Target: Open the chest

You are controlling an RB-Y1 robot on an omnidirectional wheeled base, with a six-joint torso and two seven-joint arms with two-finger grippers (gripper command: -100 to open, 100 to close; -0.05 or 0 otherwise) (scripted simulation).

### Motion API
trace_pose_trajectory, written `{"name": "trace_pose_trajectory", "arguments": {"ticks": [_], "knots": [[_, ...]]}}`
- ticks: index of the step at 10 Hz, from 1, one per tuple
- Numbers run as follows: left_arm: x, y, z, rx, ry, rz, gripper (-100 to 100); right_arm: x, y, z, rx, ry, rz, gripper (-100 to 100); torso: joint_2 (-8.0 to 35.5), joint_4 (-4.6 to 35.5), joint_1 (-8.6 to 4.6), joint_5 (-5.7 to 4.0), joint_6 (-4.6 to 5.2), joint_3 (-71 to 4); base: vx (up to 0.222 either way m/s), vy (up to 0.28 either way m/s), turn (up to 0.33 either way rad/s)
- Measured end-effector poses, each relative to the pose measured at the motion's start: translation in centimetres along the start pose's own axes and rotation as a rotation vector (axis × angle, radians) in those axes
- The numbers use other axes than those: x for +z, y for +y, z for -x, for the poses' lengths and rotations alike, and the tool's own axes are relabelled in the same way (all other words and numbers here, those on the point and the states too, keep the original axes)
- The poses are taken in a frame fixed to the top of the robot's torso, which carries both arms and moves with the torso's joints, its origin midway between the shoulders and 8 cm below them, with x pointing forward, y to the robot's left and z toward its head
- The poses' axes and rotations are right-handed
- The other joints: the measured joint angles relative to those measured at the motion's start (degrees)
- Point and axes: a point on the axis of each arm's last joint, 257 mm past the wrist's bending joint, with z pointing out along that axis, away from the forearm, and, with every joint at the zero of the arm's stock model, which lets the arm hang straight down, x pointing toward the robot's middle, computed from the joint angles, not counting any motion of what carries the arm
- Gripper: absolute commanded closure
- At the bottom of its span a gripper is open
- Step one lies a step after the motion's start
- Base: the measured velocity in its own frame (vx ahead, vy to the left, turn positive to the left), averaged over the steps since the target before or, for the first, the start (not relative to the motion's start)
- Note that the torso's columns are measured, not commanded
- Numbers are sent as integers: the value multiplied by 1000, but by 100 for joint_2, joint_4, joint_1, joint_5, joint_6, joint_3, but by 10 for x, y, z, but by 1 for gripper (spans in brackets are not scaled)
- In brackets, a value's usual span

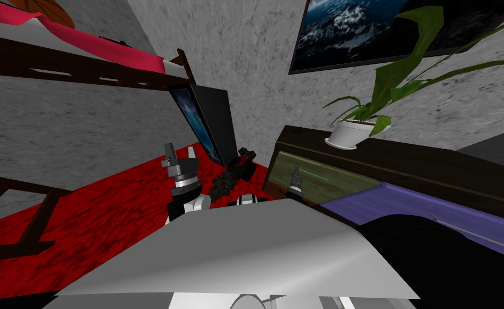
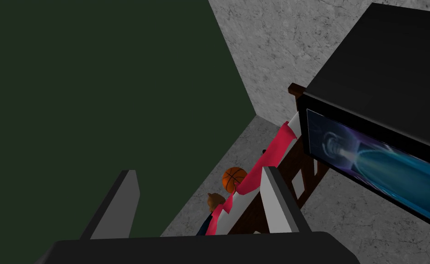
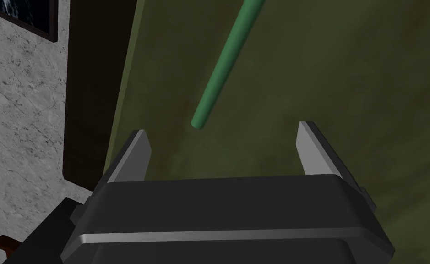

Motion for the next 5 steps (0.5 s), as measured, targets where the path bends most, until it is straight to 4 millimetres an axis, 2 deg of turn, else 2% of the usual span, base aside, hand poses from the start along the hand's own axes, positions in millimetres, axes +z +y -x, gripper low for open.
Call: {"name": "trace_pose_trajectory", "arguments": {"ticks": [2,3,4,5], "knots": [[0,0,0,0,0,0,0,2,-6,-5,2,-2,-2,-100,-21,-6,-15,-5,-1,-13,67,-39,-14],[0,0,0,0,0,0,0,2,-6,-4,1,-4,-2,100,2,-1,-3,-2,-1,0,-47,23,44],[0,0,0,0,0,0,0,1,-3,-1,0,-4,-1,100,32,8,14,3,-2,19,-22,20,54],[0,0,0,0,0,0,0,3,-8,0,5,-3,-10,-100,20,-6,-21,-16,24,20,-1,13,12]]}}
